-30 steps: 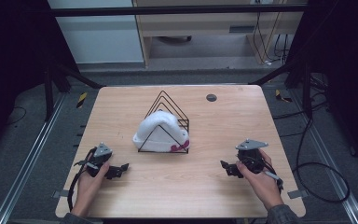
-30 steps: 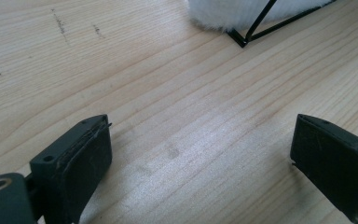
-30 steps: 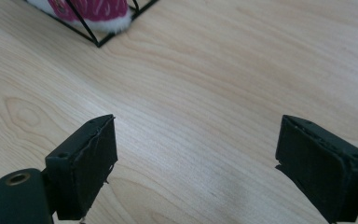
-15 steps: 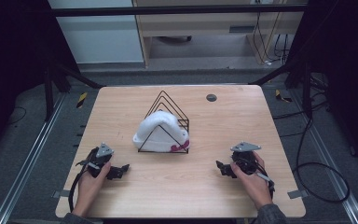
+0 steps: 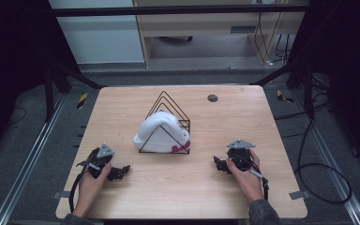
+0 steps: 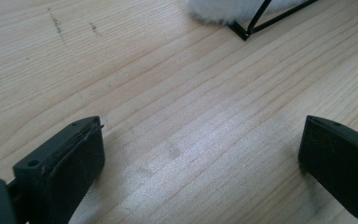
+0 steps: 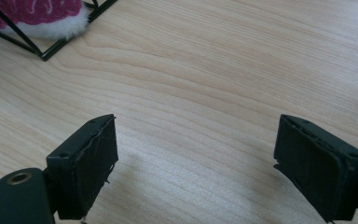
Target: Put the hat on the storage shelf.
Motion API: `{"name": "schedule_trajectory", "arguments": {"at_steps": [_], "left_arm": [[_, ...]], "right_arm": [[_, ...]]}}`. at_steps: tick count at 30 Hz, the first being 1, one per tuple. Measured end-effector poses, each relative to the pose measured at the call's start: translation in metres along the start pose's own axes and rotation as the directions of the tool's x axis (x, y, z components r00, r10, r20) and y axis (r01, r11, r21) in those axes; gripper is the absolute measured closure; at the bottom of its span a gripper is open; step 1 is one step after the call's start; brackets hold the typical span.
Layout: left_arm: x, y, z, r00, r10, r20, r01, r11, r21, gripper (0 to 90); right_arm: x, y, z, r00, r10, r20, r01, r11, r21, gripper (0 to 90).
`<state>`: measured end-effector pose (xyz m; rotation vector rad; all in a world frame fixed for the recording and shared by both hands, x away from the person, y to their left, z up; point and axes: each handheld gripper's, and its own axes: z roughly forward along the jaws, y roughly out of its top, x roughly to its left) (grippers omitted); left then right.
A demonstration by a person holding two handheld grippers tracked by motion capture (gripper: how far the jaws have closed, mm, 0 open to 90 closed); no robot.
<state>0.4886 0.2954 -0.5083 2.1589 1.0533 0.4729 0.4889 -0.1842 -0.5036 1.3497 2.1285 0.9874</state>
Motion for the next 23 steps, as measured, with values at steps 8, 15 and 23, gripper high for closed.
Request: {"name": "schedule_trajectory", "arguments": {"at_steps": [8, 15, 23], "left_arm": [[-0.0001, 0.0000, 0.0002, 1.0000, -0.002, 0.003, 0.002, 1.0000, 0.001, 0.0], [0.0000, 0.0002, 0.0004, 1.0000, -0.003, 0.005, 0.003, 1.0000, 0.001, 0.0], [0.0001, 0.0002, 0.0004, 1.0000, -0.002, 0.006, 0.002, 1.0000, 0.001, 0.0]], "right_arm": [[-0.0005, -0.0026, 0.0055, 0.9999, 0.015, 0.006, -0.015, 1.000, 0.002, 13.8], [0.0039, -0.0035, 0.0082, 0.9998, -0.017, 0.012, 0.017, 1.000, 0.022, 11.7], [0.0092, -0.0056, 0.0062, 0.9990, 0.012, 0.043, -0.013, 1.000, 0.021, 11.5]]}}
